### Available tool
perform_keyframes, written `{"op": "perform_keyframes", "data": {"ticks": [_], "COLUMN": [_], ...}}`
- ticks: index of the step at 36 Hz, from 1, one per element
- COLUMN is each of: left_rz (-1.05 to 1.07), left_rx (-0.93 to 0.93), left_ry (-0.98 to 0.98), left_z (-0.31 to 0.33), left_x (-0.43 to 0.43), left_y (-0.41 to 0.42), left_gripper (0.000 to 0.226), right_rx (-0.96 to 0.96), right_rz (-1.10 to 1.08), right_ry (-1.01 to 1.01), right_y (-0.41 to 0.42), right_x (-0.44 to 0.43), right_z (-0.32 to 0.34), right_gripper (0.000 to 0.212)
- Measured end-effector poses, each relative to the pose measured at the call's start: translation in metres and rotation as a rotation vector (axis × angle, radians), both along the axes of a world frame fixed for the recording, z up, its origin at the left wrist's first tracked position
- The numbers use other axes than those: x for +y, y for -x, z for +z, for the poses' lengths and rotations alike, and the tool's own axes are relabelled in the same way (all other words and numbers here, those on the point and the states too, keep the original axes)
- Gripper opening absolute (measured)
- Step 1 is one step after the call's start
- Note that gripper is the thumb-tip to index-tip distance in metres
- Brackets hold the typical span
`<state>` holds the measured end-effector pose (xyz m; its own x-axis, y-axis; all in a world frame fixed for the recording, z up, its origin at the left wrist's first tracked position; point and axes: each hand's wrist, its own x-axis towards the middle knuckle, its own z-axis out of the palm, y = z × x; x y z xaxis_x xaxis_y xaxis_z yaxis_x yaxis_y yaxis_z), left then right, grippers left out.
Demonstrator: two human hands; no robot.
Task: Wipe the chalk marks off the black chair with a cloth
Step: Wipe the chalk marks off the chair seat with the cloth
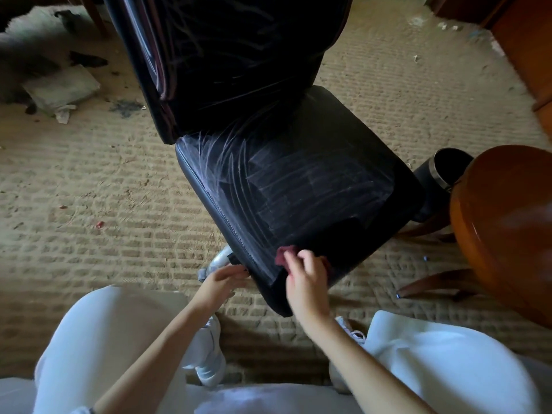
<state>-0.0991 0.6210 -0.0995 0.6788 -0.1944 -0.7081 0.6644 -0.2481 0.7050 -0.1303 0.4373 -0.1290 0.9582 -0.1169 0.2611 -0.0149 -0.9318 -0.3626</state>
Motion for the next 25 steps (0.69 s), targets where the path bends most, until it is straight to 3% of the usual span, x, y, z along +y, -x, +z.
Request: {"op": "perform_keyframes", "data": {"ticks": [6,9,12,14,18,25], "left_rz": [-0.004,-0.010,0.010,0.035,0.042,-0.012], "left_rx": [0.000,-0.007,-0.024,-0.034,-0.031,-0.017], "left_ry": [-0.015,-0.019,-0.040,-0.040,-0.033,-0.059], "left_z": [-0.004,-0.004,-0.008,-0.007,-0.007,-0.013], "left_x": [0.001,0.000,0.001,0.000,-0.002,0.004], "left_y": [0.002,0.002,0.000,-0.001,-0.003,-0.004], "left_gripper": [0.030,0.030,0.028,0.027,0.026,0.030], "right_rx": [-0.046,-0.070,-0.046,0.008,0.199,0.281], "right_rz": [0.446,0.597,0.648,0.610,0.516,-0.035], "right_ry": [0.103,0.163,0.059,0.010,-0.070,-0.388], "right_y": [0.033,0.036,0.022,0.007,-0.018,-0.057], "right_x": [0.025,0.017,0.004,-0.006,-0.037,-0.089], "right_z": [-0.015,-0.022,-0.002,0.014,0.015,0.035], "right_gripper": [0.007,0.014,0.010,0.006,0.028,0.019]}}
